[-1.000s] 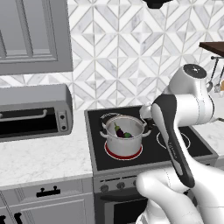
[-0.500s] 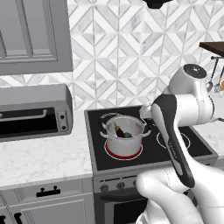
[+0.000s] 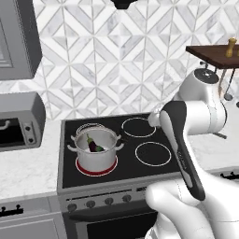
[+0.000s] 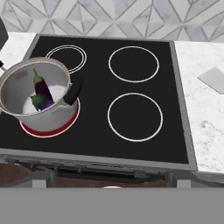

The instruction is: Put the eggplant and eggplant in the pot. Retrieve the spatula and lightly stir the vegetables in the pot.

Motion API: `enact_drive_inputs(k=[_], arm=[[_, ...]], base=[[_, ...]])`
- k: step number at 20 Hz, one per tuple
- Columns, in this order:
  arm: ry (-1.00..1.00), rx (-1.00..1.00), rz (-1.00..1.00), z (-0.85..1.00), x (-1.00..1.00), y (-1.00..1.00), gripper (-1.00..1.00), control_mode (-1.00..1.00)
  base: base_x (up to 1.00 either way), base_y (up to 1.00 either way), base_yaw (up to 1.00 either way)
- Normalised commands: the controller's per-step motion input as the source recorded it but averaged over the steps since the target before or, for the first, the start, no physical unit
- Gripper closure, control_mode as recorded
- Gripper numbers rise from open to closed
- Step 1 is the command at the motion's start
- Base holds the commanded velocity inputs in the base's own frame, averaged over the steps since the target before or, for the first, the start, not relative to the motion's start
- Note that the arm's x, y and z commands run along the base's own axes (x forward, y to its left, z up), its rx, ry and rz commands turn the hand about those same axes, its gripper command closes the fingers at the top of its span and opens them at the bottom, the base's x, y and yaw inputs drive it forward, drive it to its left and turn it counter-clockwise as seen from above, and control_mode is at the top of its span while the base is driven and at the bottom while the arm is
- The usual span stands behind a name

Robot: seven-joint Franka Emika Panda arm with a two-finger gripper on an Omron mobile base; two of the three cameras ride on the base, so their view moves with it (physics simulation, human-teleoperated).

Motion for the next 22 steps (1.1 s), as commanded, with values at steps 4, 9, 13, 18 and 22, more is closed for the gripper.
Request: enact_drive_inputs(k=[4,9,13,18,22], arm=[[0.00,0.00,0.00,0.00,0.00,0.00,-1.00,1.00],[0.00,0.00,0.00,0.00,0.00,0.00,-1.00,1.00],[0.00,0.00,0.00,0.00,0.00,0.00,-1.00,1.00],[0.00,0.00,0.00,0.00,0.00,0.00,-1.00,1.00],[0.00,0.00,0.00,0.00,0.00,0.00,-1.00,1.00]], base=[[0.00,-0.84,0.00],[0.00,-0.79,0.00],[0.00,-0.75,0.00],[0.00,-0.72,-0.01],[0.00,-0.61,-0.04]])
